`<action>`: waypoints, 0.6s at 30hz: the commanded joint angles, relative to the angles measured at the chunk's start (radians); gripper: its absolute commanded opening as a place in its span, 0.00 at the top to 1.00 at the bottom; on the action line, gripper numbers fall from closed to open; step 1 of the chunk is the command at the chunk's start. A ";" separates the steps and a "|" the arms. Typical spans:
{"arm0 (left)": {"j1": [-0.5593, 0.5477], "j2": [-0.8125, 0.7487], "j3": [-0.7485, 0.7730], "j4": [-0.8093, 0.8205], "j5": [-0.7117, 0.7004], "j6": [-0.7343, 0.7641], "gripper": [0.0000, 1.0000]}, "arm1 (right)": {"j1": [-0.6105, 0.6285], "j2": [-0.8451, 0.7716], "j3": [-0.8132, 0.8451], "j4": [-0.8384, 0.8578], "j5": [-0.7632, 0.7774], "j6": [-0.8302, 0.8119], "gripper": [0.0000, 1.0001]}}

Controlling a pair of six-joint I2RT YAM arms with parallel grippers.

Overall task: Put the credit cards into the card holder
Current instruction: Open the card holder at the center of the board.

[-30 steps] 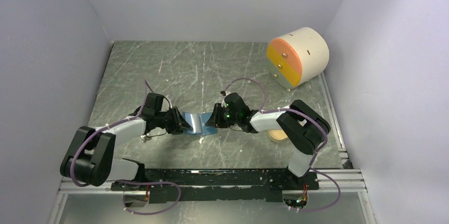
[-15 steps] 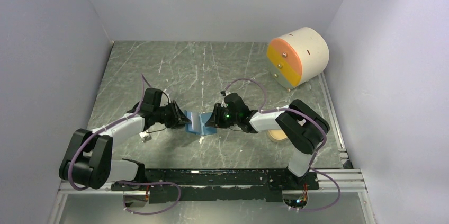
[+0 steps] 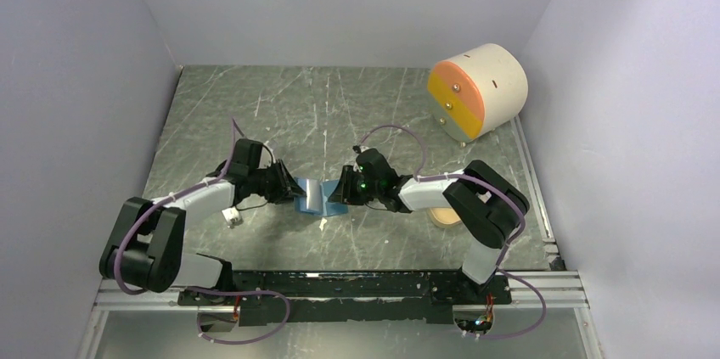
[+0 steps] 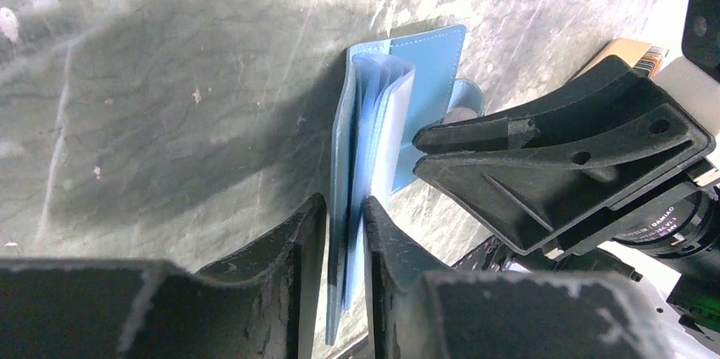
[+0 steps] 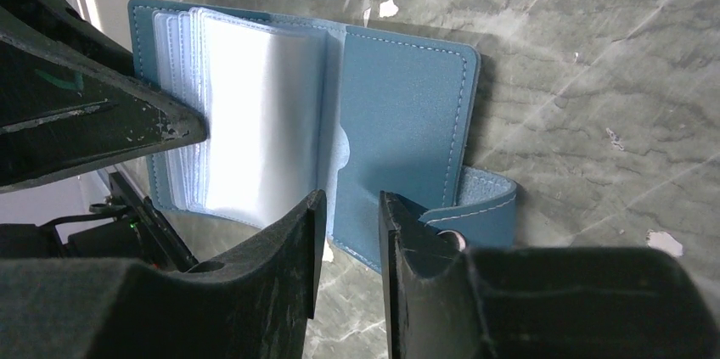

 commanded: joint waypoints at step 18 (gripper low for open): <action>-0.065 0.014 -0.043 0.292 0.157 0.011 0.89 | 0.005 0.045 0.006 0.017 0.012 0.002 0.68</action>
